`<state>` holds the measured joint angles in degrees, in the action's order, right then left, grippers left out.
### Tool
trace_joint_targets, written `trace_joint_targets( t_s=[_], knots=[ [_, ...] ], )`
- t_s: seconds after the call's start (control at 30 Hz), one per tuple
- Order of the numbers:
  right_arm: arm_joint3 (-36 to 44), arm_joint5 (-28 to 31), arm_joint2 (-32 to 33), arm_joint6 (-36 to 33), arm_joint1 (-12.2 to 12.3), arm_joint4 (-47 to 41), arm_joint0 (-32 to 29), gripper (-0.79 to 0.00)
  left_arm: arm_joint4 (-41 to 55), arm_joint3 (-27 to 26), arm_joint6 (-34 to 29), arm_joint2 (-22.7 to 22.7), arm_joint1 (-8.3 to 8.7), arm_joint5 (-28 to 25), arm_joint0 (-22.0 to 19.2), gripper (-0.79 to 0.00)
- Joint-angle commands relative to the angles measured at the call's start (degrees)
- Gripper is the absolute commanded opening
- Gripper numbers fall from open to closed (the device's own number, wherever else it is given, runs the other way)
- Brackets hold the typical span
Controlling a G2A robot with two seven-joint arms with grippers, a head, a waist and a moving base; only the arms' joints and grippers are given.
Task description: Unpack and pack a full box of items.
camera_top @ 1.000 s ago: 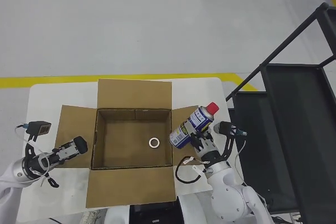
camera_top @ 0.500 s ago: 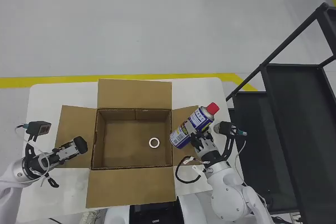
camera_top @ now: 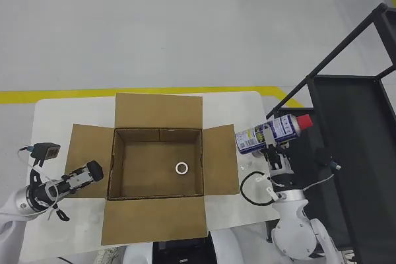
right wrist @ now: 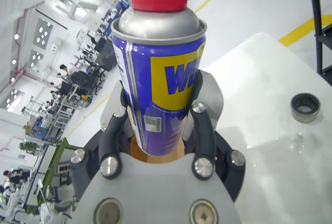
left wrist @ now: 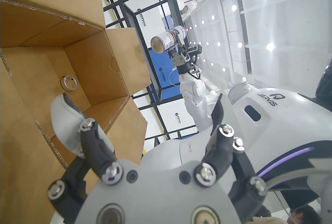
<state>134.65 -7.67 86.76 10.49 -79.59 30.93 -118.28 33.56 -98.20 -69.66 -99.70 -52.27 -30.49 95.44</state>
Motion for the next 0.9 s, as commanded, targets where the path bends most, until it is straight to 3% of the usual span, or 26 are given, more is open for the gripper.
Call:
trace_joint_targets(
  t_s=[0.0,0.23,0.6,0.87],
  knots=[
    [0.00,1.48,3.78,1.82,-0.02,-3.47,-0.79,-0.785,0.00,0.00,0.00,0.00,0.00,0.00,0.00,0.000],
    [0.00,1.52,9.61,4.28,0.02,0.28,-4.32,-0.785,0.00,0.00,0.00,0.00,0.00,0.00,0.00,0.000],
    [-12.28,-1.82,0.34,19.55,-0.95,17.09,-3.19,-0.785,0.00,0.00,0.00,0.00,0.00,0.00,0.00,0.000],
    [-21.49,-10.51,-3.64,30.99,-1.99,25.44,0.83,-0.785,0.00,0.00,0.00,0.00,0.00,0.00,0.00,0.000]
  ],
)
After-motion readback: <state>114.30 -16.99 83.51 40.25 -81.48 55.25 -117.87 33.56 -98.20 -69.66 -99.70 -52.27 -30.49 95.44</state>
